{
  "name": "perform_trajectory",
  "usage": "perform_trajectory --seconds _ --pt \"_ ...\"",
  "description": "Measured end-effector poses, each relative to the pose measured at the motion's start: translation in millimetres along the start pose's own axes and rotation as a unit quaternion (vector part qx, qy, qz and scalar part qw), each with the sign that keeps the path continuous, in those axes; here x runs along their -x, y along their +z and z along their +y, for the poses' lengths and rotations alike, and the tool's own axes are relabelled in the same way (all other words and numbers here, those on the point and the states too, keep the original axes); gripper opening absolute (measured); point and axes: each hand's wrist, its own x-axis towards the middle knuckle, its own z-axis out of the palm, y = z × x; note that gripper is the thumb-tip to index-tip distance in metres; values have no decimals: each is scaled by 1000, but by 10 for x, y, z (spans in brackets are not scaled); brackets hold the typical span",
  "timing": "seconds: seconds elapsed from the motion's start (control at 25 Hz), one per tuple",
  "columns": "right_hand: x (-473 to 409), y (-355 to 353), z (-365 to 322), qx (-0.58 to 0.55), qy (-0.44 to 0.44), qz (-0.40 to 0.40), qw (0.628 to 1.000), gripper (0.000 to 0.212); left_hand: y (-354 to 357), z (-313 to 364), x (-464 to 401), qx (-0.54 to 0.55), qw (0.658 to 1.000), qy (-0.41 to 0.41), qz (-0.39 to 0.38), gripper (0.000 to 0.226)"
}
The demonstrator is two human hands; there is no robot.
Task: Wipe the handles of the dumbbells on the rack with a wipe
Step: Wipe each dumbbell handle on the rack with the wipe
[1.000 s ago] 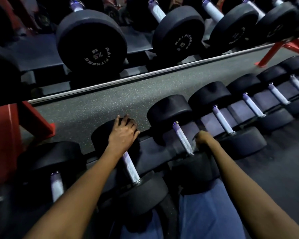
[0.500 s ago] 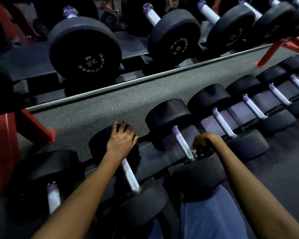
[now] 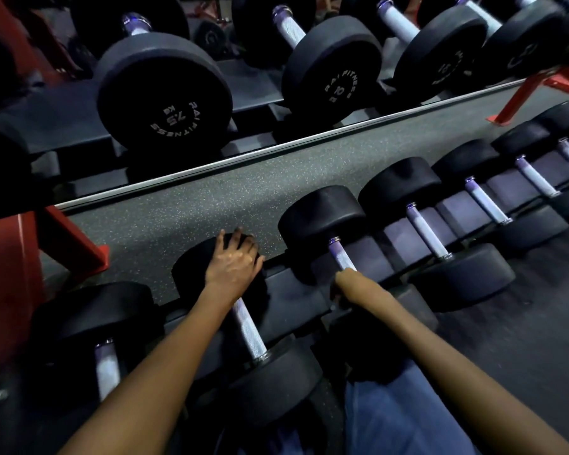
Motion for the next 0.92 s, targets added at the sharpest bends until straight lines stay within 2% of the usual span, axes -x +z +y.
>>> perform_trajectory --seconds 0.12,0.2,0.24,0.32,0.4,0.48,0.52,0.6,0.68,0.72,0.8,0.88,0.92 --pt "-108 -59 98 -51 -11 -102 993 32 -38 -1 3 7 1000 -4 -4 30" --pt "-107 -164 277 -31 0 -169 985 28 -27 -2 1 13 1000 -2 -2 27" --pt "-94 -218 334 -28 16 -174 984 21 -16 -1 11 12 1000 -2 -2 28" --pt "-96 -274 400 -33 33 -153 987 23 -10 -7 18 8 1000 -4 -8 29" --pt "-39 -278 445 -28 15 -150 988 12 -36 -1 16 19 1000 -9 -16 30" --pt "20 -333 494 16 -31 -193 981 22 -55 0 16 22 999 -11 -23 27" --pt "17 -409 533 31 -25 -196 980 24 -57 3 13 22 999 -11 -25 26" --pt "-90 -567 622 33 23 -158 987 22 -58 1 4 20 999 -10 -36 28" --pt "-223 -593 733 34 54 -81 995 26 -66 4 -7 14 999 -11 -40 28" --pt "-278 -565 787 14 49 -88 995 30 -65 5 -9 14 999 -12 -40 29" --pt "-366 -465 860 -99 37 -180 978 31 -53 13 4 9 999 -7 -40 30" --pt "-363 -361 785 -193 20 -280 940 9 -48 18 1 7 999 -8 -43 34" --pt "-343 -323 720 -209 17 -315 926 5 -48 17 -3 10 999 -9 -47 30"
